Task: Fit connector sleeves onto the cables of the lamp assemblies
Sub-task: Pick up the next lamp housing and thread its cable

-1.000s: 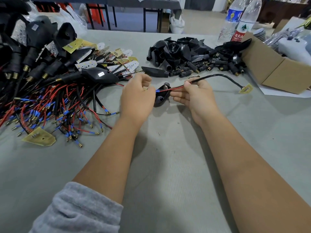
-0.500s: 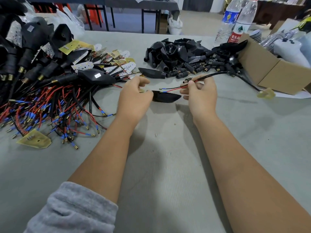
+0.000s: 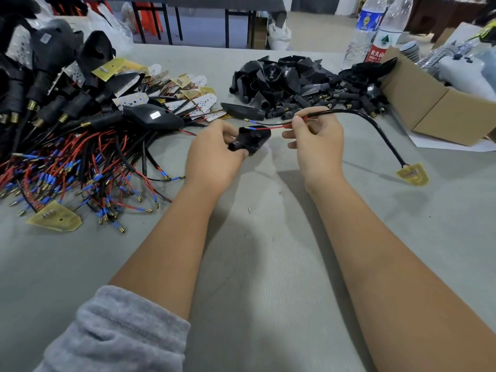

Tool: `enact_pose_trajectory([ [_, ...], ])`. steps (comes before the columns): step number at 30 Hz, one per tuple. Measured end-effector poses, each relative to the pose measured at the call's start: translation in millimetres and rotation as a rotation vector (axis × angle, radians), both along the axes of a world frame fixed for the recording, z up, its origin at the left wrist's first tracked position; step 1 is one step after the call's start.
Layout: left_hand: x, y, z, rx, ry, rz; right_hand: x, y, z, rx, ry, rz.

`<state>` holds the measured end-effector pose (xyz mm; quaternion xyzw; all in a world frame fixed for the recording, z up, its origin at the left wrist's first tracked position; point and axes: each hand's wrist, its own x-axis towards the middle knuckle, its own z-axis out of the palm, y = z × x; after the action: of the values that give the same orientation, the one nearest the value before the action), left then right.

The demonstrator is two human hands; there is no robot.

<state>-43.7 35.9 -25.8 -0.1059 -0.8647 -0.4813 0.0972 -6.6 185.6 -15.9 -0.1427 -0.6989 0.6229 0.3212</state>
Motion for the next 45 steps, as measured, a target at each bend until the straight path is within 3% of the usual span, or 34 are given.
enact_pose_trajectory([
  [5,-2.1,-4.5,0.5,0.047,0.037,0.062,1.7,-5.5,0.8,-0.043,-0.042,0.172],
  [12,-5.0,-4.8,-0.3,0.304,-0.040,-0.013,6.0,-8.4,5.3,-0.222,0.006,0.357],
  [17,-1.8,-4.7,5.1,0.546,-0.173,-0.205,6.3,-5.4,4.7,-0.314,0.003,0.363],
  [22,2.5,-1.2,8.9,0.611,-0.232,-0.300,5.0,-5.7,1.0,-0.299,-0.007,0.343],
  [27,0.1,5.7,7.7,0.959,-0.360,-0.261,5.3,-7.2,2.1,-0.377,0.060,0.454],
  [32,1.3,7.0,11.1,0.942,-0.496,-0.393,5.1,-4.8,0.7,-0.345,0.058,0.479],
  [36,2.8,9.1,8.1,0.827,-0.442,-0.396,5.4,-5.9,0.9,-0.306,0.021,0.473],
  [45,-1.3,2.1,11.2,1.048,-0.455,-0.248,3.6,-0.4,5.0,-0.749,0.023,0.414],
])
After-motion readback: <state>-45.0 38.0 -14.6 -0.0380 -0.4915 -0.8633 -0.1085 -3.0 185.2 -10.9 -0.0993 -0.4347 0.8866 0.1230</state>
